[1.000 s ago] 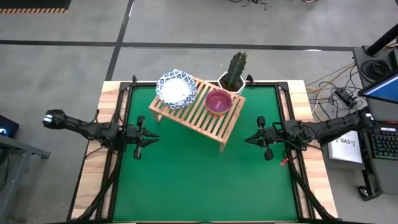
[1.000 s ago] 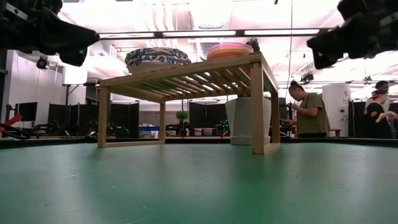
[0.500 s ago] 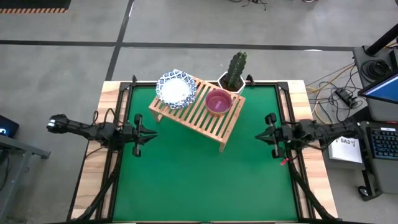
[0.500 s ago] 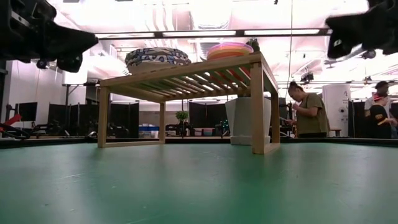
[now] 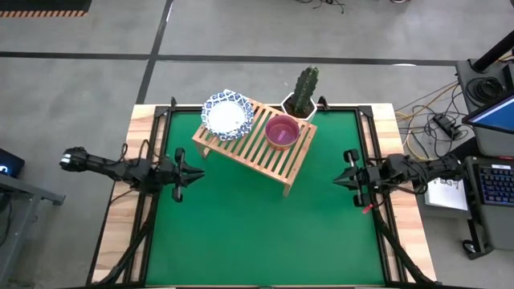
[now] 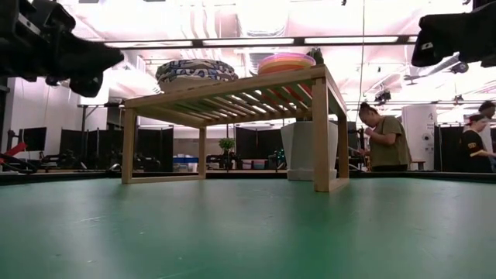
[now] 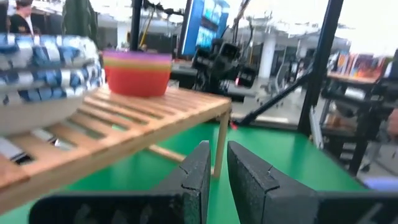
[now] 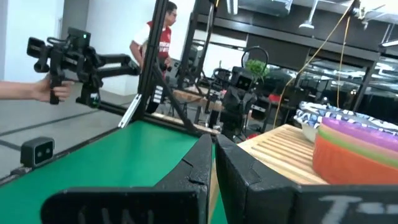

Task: Place and stack bowls onto a shelf
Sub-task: Return to Home Position

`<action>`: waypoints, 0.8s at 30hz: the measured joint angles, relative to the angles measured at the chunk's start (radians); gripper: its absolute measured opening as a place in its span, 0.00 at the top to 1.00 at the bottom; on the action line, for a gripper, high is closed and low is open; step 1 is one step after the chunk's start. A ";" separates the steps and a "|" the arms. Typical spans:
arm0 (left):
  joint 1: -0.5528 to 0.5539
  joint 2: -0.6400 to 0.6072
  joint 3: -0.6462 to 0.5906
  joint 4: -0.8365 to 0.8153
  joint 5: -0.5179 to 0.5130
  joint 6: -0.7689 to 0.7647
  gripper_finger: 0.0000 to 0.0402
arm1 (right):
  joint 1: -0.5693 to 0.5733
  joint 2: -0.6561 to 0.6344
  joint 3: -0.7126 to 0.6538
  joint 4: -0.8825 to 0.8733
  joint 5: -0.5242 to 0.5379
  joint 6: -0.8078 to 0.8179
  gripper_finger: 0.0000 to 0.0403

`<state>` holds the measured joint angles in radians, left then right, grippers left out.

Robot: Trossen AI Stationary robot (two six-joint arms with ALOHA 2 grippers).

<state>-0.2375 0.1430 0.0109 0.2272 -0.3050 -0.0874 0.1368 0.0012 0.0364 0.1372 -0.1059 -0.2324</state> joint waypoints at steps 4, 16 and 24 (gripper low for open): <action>0.000 0.018 0.000 -0.058 0.000 -0.001 0.91 | 0.000 0.002 0.000 -0.005 0.000 -0.030 0.97; 0.000 0.075 0.000 -0.072 0.000 -0.001 0.91 | 0.000 0.037 0.001 -0.146 0.392 0.079 0.97; 0.000 0.095 0.000 -0.071 0.000 -0.001 0.91 | 0.000 0.092 0.011 -0.152 0.421 0.236 0.97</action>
<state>-0.2375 0.2381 0.0109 0.1562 -0.3050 -0.0883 0.1371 0.0930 0.0471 -0.0151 0.3153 0.0040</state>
